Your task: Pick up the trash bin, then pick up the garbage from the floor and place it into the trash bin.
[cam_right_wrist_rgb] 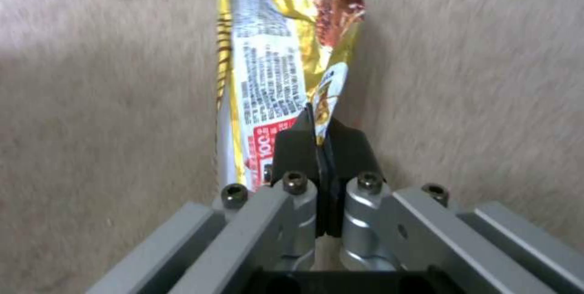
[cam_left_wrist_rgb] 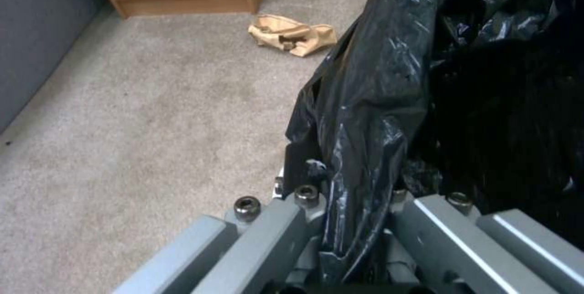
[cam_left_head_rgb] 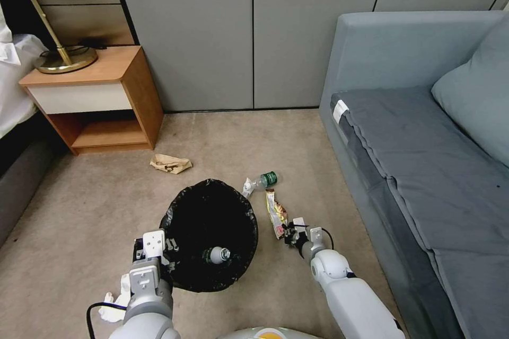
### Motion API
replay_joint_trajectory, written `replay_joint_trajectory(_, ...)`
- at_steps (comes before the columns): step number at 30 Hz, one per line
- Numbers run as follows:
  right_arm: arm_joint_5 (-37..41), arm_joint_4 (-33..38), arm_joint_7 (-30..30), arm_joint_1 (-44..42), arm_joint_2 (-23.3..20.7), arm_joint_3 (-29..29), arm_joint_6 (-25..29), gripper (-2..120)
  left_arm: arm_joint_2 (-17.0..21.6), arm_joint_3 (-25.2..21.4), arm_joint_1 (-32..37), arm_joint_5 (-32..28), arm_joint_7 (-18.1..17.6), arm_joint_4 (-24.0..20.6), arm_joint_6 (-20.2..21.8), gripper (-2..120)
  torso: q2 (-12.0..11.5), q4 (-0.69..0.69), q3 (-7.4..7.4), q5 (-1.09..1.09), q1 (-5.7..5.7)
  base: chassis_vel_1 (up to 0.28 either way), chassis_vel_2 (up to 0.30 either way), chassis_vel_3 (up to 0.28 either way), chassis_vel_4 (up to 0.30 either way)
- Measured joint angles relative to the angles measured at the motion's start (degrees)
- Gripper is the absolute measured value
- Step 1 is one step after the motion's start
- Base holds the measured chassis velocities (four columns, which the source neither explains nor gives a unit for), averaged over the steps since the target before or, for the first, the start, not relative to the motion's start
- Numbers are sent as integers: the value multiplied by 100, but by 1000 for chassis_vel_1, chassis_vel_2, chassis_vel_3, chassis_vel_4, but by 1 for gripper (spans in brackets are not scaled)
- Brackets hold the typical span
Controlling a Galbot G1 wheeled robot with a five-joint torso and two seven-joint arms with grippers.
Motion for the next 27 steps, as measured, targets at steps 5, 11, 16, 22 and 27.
replay_joint_trajectory(5,75,568,44,-159,-92,46,88,0,15,-5,-16,-15,8,29,-17,1,0,0,0,0,0,0,0,0,0)
replay_joint_trajectory(11,190,1610,124,-440,-187,90,143,0,25,-9,-36,-36,20,58,-24,1,0,0,0,0,0,0,0,0,0)
replay_joint_trajectory(16,364,2973,194,-818,-304,108,205,0,30,-10,-44,-56,30,65,-27,1,0,0,0,0,0,0,0,0,0)
replay_joint_trajectory(22,563,4513,-89,-1315,-435,39,477,0,33,-10,-50,-63,34,76,-27,1,0,1,-1,0,0,0,0,0,0)
replay_joint_trajectory(27,572,5597,-739,-1876,-605,-123,957,0,32,-6,-71,-71,39,108,-27,1,0,-1,-1,0,0,0,0,0,0)
